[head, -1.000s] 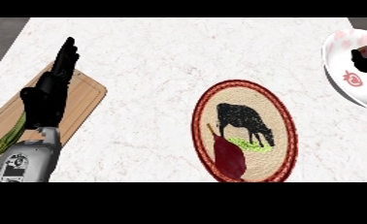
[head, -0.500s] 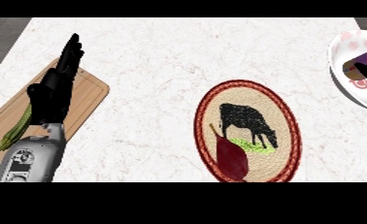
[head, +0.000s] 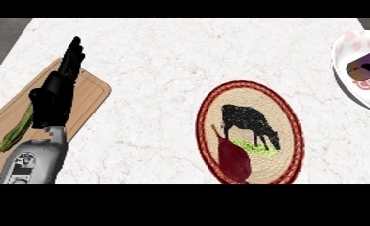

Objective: Pick the can from the placemat and place it in the bowl

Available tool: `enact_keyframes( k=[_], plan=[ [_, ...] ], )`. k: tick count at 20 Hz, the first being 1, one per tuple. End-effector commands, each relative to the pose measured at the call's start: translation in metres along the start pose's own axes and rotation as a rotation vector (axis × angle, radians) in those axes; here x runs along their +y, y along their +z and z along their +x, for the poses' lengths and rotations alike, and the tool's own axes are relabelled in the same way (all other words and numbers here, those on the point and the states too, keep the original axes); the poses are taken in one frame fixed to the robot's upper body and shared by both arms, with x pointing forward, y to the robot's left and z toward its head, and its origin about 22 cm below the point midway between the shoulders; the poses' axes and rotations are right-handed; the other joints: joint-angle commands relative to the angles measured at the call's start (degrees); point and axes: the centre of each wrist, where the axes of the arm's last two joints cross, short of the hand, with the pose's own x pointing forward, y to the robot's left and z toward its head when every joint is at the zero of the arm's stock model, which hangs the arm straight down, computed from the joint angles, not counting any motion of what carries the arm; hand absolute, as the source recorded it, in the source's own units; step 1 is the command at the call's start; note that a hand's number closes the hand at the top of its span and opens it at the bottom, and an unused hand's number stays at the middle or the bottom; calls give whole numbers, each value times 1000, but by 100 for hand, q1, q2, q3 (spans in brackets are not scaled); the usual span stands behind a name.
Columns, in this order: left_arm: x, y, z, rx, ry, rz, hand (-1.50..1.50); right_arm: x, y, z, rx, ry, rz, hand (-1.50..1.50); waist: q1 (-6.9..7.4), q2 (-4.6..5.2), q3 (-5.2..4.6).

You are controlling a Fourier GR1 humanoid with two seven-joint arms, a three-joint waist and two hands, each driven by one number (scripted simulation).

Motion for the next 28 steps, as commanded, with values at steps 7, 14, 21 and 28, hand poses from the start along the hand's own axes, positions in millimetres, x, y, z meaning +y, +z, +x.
enact_keyframes(
  k=[7,14,21,28],
  plan=[
    [11,-4,-12,33,7,35,0,-72,-1,-26,28,-226,1,-150,-194,-67,-18],
    [13,3,-10,43,-5,17,0,-104,40,-78,-14,-322,50,-150,-275,-120,-27],
    [19,1,-7,25,-6,43,0,-127,73,-109,-56,-373,134,-150,-310,-131,-34],
    [17,-10,-3,34,-8,38,0,-127,80,-109,-62,-374,141,-150,-316,-132,-37]
  ],
)
